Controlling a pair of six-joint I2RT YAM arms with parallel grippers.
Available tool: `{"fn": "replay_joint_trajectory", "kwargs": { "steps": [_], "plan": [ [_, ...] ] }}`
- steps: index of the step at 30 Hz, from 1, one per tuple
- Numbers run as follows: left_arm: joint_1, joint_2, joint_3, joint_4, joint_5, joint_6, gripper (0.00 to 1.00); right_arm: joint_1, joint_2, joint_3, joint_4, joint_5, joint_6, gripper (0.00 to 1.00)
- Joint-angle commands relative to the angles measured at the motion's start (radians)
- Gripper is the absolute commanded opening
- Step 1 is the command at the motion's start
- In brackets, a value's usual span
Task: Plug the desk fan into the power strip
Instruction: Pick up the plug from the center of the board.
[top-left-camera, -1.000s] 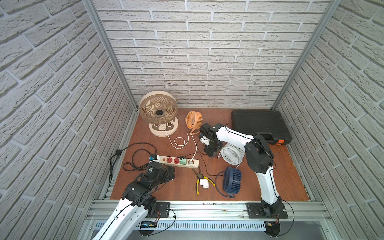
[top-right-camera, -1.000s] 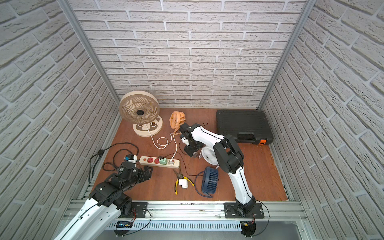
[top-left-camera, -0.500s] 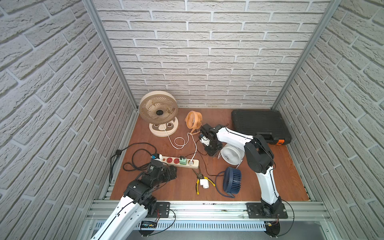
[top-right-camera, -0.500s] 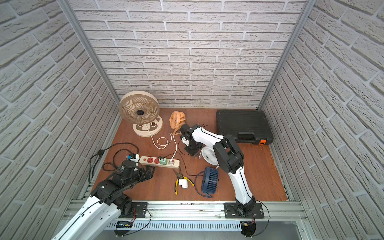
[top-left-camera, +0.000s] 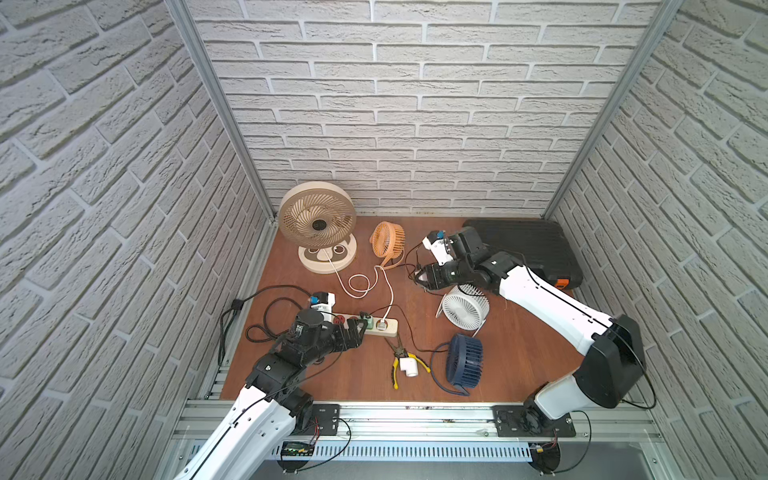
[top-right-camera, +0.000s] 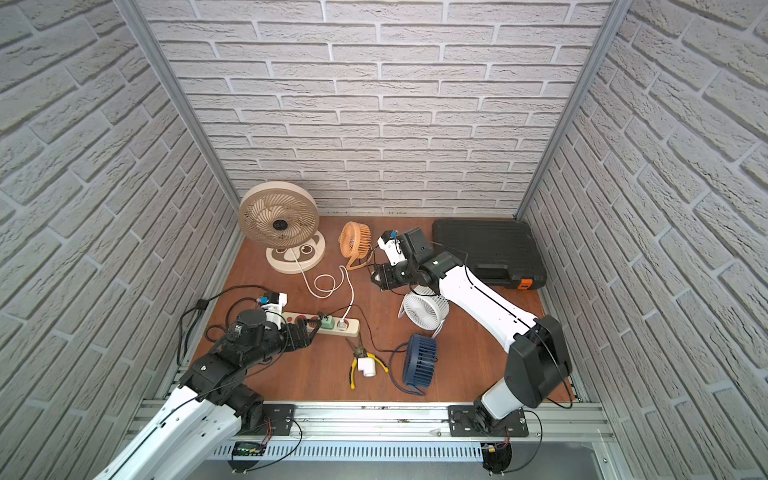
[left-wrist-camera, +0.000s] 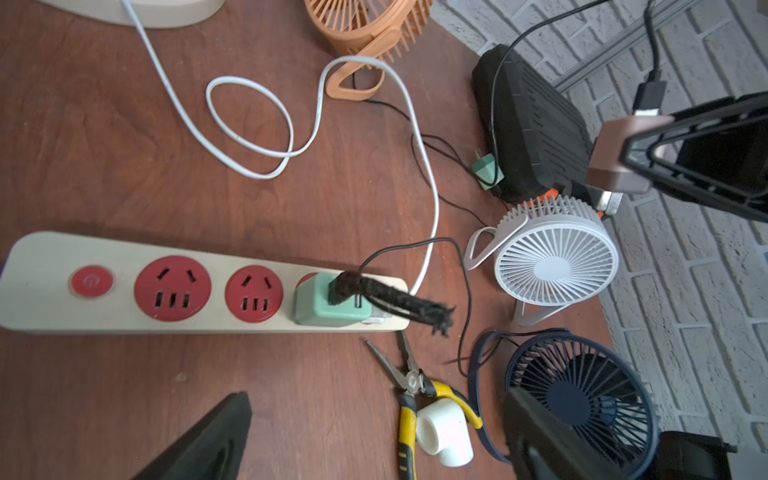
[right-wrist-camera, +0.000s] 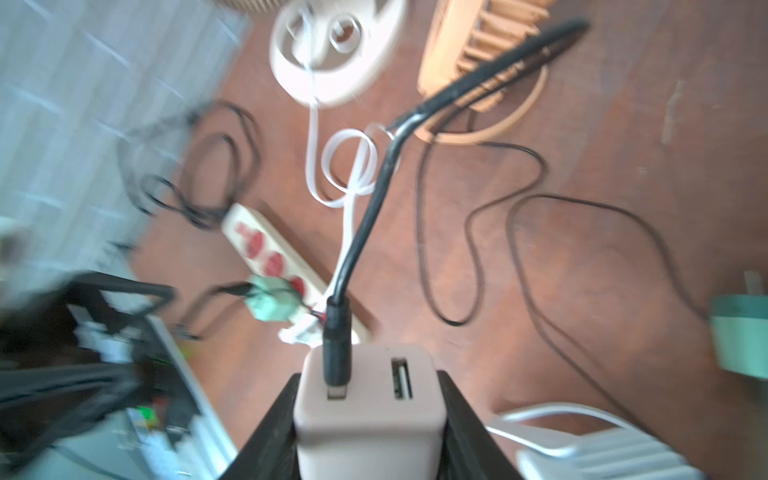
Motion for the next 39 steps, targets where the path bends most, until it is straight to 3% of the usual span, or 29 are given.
{"fn": "replay_joint_trajectory", "kwargs": {
  "steps": [1,4,9,13,18,25,32,34,39],
  "plan": [
    [-0.034,0.029,0.056,0.123,0.006,0.071,0.98,0.007,-0.030,-0.112,0.410,-0.192,0.377,0.03],
    [-0.123,0.069,0.101,0.156,-0.077,0.143,0.98,0.018,-0.044,-0.178,0.540,-0.162,0.570,0.03],
    [-0.258,0.160,0.150,0.259,-0.207,0.244,0.98,0.087,-0.087,-0.154,0.395,0.030,0.676,0.03],
    [-0.291,0.287,0.196,0.310,-0.249,0.295,0.98,0.128,-0.086,-0.122,0.292,0.096,0.772,0.03],
    [-0.293,0.380,0.189,0.464,-0.215,0.272,0.89,0.164,-0.091,-0.144,0.285,0.149,0.888,0.03],
    [-0.293,0.441,0.171,0.615,-0.158,0.231,0.74,0.197,-0.071,-0.140,0.291,0.158,0.932,0.03],
    [-0.290,0.497,0.176,0.653,-0.121,0.211,0.61,0.206,-0.055,-0.161,0.343,0.140,0.983,0.03],
    [-0.291,0.511,0.179,0.656,-0.116,0.209,0.53,0.206,-0.051,-0.167,0.363,0.130,0.995,0.03],
    [-0.287,0.531,0.185,0.665,-0.101,0.196,0.25,0.212,-0.049,-0.177,0.388,0.124,1.014,0.03]
  ]
}}
